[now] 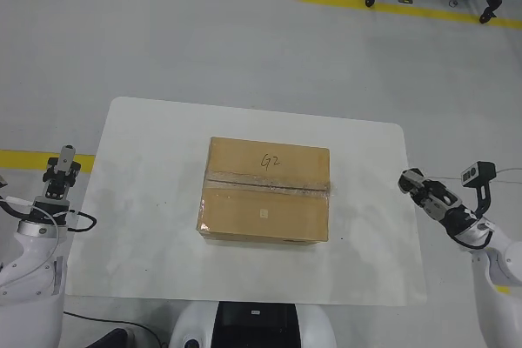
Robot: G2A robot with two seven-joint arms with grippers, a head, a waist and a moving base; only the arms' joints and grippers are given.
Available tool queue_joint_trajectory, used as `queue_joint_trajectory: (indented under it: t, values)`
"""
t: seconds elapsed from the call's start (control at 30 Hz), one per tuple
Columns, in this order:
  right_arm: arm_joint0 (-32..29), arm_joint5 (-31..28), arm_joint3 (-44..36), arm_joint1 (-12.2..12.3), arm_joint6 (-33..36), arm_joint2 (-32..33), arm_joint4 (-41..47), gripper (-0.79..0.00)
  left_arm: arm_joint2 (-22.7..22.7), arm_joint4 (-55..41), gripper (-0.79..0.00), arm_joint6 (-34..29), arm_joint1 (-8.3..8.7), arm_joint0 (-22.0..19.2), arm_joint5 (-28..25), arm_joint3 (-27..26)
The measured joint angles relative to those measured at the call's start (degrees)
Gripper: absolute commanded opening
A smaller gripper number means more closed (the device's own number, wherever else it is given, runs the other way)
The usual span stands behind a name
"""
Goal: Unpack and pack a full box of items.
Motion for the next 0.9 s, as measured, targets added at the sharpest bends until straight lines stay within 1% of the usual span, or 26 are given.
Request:
queue_joint_trajectory:
  t: [0.1,0.17,0.9]
  values:
    - [0.01,0.01,0.00,0.00,0.01,-0.01,-0.01,-0.491,0.00,0.00,-0.001,0.00,0.00,0.00,0.00,0.00]
    - [0.01,0.00,0.00,0.00,0.01,-0.01,-0.01,-0.451,0.00,0.00,0.000,0.00,0.00,0.00,0.00,0.00]
    - [0.01,-0.01,0.00,0.00,0.01,-0.01,-0.01,-0.447,0.00,0.00,0.000,0.00,0.00,0.00,0.00,0.00]
